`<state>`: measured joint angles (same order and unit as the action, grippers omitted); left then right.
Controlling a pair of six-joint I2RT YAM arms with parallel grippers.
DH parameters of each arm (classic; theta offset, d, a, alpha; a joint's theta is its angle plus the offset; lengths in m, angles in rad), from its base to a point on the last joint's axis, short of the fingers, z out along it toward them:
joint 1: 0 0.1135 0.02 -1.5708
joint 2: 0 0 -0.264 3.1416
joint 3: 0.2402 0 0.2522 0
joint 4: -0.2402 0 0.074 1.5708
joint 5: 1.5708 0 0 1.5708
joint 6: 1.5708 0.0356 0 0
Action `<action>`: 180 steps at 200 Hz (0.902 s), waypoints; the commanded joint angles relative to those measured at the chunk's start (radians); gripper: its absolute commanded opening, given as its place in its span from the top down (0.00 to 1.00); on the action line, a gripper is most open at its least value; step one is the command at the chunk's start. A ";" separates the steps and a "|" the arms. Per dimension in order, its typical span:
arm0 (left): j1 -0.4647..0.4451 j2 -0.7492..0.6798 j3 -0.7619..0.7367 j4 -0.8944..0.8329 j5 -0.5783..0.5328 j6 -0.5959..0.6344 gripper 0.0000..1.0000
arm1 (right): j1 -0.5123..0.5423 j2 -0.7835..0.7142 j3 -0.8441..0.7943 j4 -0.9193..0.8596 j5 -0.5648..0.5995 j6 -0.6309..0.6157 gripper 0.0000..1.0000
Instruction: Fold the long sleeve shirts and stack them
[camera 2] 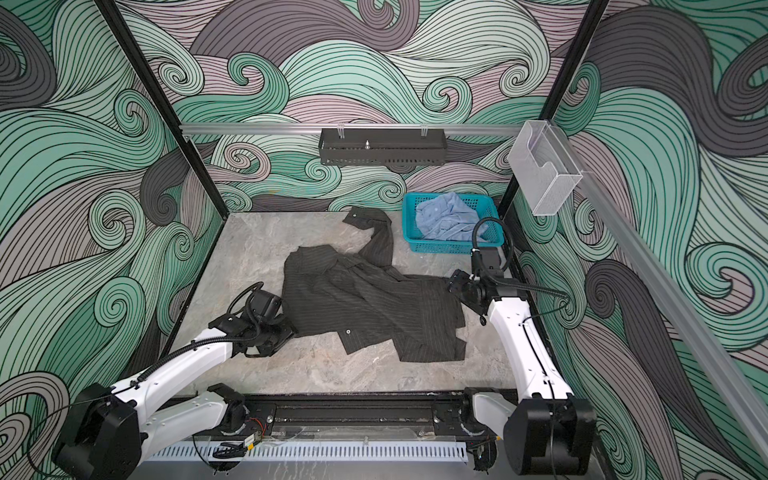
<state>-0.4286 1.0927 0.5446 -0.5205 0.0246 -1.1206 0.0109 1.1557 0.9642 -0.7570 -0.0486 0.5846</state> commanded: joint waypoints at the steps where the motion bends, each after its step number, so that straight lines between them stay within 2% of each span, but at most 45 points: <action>1: 0.000 0.078 0.021 0.119 -0.105 -0.075 0.44 | -0.013 -0.010 -0.015 -0.030 0.019 0.012 0.24; 13: 0.004 0.135 0.042 0.124 -0.113 -0.058 0.44 | -0.021 -0.009 -0.015 -0.038 0.014 0.011 0.23; 45: 0.010 0.252 0.051 0.190 -0.035 -0.045 0.46 | -0.051 -0.024 -0.024 -0.044 0.007 0.012 0.23; 70: 0.016 0.293 0.058 0.193 -0.046 -0.025 0.51 | -0.068 -0.032 -0.028 -0.055 -0.013 0.003 0.23; 90: 0.029 0.302 0.064 0.197 -0.049 -0.003 0.69 | -0.068 -0.034 -0.030 -0.069 -0.011 -0.009 0.23; 107: 0.043 0.311 0.079 0.197 -0.037 0.023 1.00 | -0.069 -0.031 -0.040 -0.079 -0.035 -0.009 0.23; 126: 0.053 0.287 0.106 0.197 -0.025 0.056 1.00 | -0.049 -0.027 -0.044 -0.112 -0.095 -0.010 0.27; 148: 0.060 0.241 0.161 0.152 -0.015 0.090 1.00 | 0.108 -0.040 -0.023 -0.167 -0.062 -0.044 0.28; 180: 0.079 0.206 0.220 0.109 0.024 0.126 1.00 | 0.523 -0.050 -0.011 -0.107 -0.025 -0.172 0.37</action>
<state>-0.3695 1.3350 0.7055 -0.3557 0.0158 -1.0431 0.2905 1.1213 0.9310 -0.8665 -0.0834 0.5293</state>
